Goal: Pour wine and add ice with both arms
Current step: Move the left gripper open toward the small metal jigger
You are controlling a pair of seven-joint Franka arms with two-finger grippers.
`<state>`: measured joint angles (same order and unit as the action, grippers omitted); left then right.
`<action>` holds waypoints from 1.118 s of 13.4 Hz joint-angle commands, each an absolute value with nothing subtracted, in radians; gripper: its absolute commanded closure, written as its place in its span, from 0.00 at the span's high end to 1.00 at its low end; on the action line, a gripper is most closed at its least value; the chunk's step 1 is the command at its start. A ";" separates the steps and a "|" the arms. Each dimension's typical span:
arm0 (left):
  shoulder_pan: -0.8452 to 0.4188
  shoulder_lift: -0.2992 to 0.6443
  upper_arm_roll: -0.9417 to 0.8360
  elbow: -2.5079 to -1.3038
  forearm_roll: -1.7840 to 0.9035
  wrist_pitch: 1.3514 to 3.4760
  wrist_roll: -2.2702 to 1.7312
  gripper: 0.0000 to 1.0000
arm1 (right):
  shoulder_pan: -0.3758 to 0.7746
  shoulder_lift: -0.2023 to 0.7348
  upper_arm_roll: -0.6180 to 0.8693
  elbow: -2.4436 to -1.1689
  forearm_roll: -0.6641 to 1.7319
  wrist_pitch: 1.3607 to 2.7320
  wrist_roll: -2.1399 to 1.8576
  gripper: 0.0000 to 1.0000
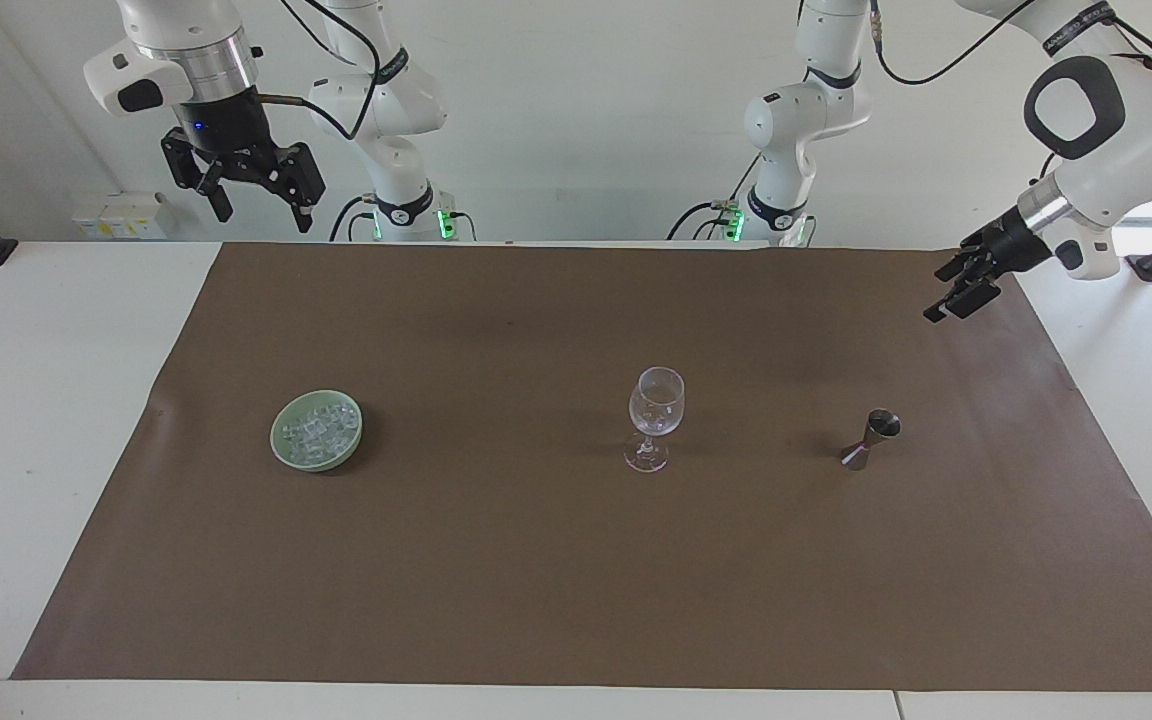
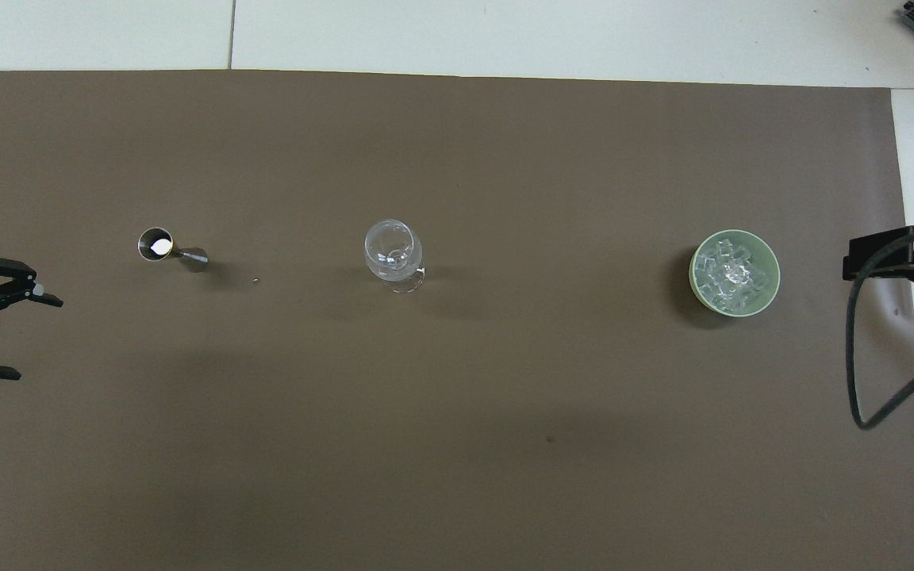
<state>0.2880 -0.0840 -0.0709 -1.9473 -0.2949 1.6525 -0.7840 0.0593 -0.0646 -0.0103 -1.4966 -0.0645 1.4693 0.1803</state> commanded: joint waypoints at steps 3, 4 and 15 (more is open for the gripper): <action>0.334 -0.049 -0.080 -1.991 -0.382 1.670 -0.963 1.00 | 0.057 -0.087 -0.009 -1.526 -0.058 1.480 0.164 1.00; 0.334 -0.043 -0.080 -1.993 -0.399 1.681 -0.975 1.00 | 0.057 -0.087 -0.009 -1.526 -0.058 1.480 0.164 1.00; 0.436 0.011 -0.080 -2.210 -0.837 1.974 -1.066 1.00 | 0.057 -0.087 -0.009 -1.526 -0.058 1.480 0.164 1.00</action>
<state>0.4029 0.0060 -0.0713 -2.1613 -0.7683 1.9177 -1.0577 0.0593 -0.0646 -0.0103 -1.4966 -0.0645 1.4693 0.1803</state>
